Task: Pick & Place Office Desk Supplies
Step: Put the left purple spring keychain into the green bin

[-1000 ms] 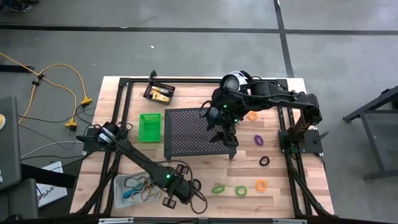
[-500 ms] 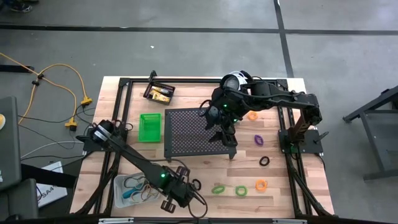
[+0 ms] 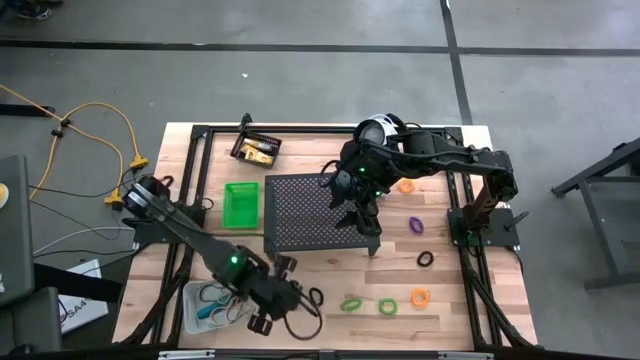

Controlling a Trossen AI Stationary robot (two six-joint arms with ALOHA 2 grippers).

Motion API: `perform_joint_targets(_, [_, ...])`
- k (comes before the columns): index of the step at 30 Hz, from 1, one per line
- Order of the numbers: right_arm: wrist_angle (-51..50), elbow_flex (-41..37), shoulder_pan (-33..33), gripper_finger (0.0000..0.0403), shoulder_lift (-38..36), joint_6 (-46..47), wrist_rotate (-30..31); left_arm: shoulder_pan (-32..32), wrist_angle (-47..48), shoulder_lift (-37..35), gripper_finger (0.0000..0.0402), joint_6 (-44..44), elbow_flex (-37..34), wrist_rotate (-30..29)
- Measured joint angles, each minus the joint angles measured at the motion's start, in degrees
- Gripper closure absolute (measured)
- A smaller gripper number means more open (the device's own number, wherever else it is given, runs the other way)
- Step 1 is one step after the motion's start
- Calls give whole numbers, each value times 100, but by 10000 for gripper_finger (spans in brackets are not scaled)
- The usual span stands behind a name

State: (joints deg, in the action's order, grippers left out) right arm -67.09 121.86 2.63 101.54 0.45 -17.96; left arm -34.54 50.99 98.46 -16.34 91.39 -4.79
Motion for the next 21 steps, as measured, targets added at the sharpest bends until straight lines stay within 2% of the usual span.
perform_joint_targets(9, [3,0,0,172,0,2,0,648,689,-789,383,-112,0,-699])
perform_joint_targets(21, [2,0,0,172,0,2,-4,1671,2200,-1164,383,-473,0,-757])
